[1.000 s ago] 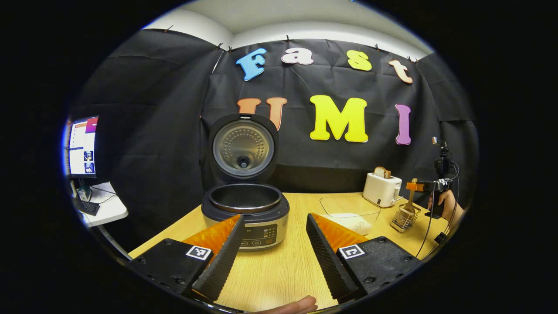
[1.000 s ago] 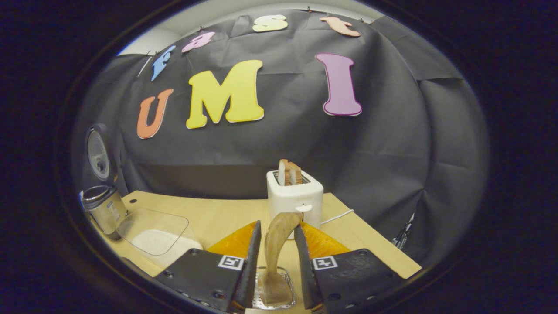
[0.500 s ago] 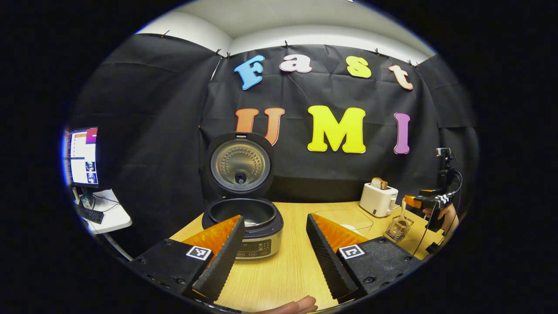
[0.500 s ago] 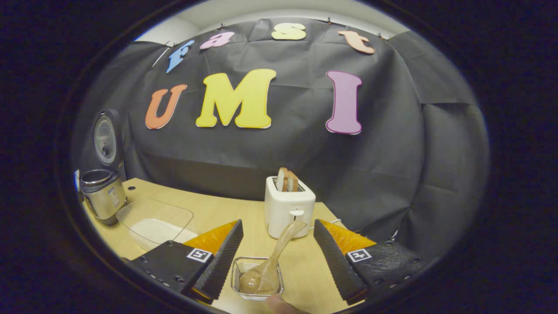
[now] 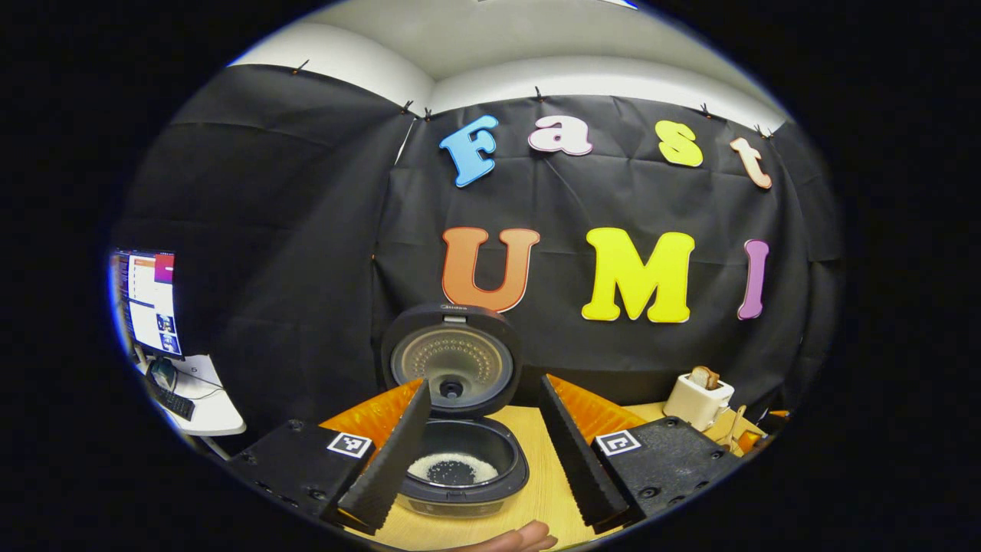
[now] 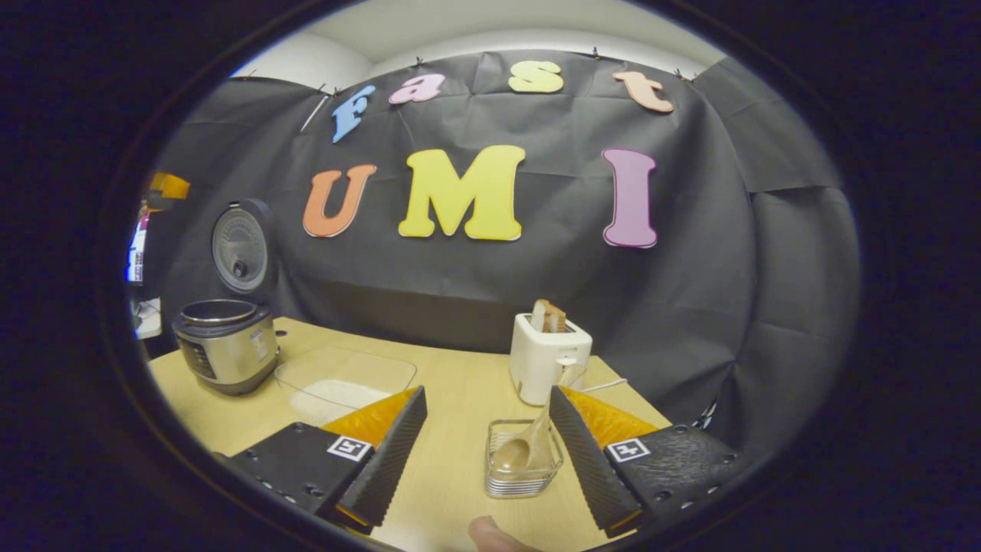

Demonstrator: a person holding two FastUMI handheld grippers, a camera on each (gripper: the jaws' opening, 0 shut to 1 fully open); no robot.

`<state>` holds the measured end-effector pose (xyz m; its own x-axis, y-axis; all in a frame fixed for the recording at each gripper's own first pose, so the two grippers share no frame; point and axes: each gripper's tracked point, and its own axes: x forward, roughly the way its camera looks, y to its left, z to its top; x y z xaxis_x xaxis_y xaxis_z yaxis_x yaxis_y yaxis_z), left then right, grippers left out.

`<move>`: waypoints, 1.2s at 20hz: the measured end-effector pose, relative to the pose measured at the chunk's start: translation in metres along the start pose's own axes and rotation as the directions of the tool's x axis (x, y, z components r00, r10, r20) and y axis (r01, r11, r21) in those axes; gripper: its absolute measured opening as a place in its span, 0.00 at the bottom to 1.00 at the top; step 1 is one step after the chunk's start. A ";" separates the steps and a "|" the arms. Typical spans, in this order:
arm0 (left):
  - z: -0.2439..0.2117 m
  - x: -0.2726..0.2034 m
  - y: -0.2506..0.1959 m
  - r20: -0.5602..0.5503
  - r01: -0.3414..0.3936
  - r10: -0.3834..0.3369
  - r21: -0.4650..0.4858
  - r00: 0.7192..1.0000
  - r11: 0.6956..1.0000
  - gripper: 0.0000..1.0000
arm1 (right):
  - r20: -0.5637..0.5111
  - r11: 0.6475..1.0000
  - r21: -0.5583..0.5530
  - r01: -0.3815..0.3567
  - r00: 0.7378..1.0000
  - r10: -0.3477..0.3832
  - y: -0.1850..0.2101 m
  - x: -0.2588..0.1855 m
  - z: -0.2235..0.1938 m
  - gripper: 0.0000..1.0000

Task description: Close the left gripper, press the button to open the rice cooker; take a wooden spoon from the chopstick holder with the right hand, scoop a spoonful of rice and pour it into the rice cooker, then put the wooden spoon back into the chopstick holder.

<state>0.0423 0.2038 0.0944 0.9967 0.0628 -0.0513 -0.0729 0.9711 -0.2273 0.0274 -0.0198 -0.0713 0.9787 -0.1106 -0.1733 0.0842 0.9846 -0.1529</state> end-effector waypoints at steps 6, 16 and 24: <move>0.028 0.076 0.019 -0.007 -0.023 0.024 0.077 1.000 0.997 0.90 | 0.035 0.996 0.091 0.005 0.999 -0.008 -0.017 -0.025 -0.002 0.95; 0.049 0.205 0.036 -0.067 -0.091 0.093 0.035 0.993 0.995 0.90 | 0.032 0.991 0.050 -0.120 0.992 0.119 0.000 -0.027 -0.016 0.93; 0.034 0.235 0.073 -0.167 -0.150 0.152 0.023 0.974 0.988 0.91 | 0.064 0.991 0.006 -0.131 0.989 0.131 0.000 -0.038 -0.008 0.97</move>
<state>0.2727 0.2973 0.0991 0.9540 0.1702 -0.2470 -0.2209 0.9556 -0.1949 -0.0111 -0.0164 -0.0724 0.9913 0.0280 -0.1287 -0.0439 0.9915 -0.1228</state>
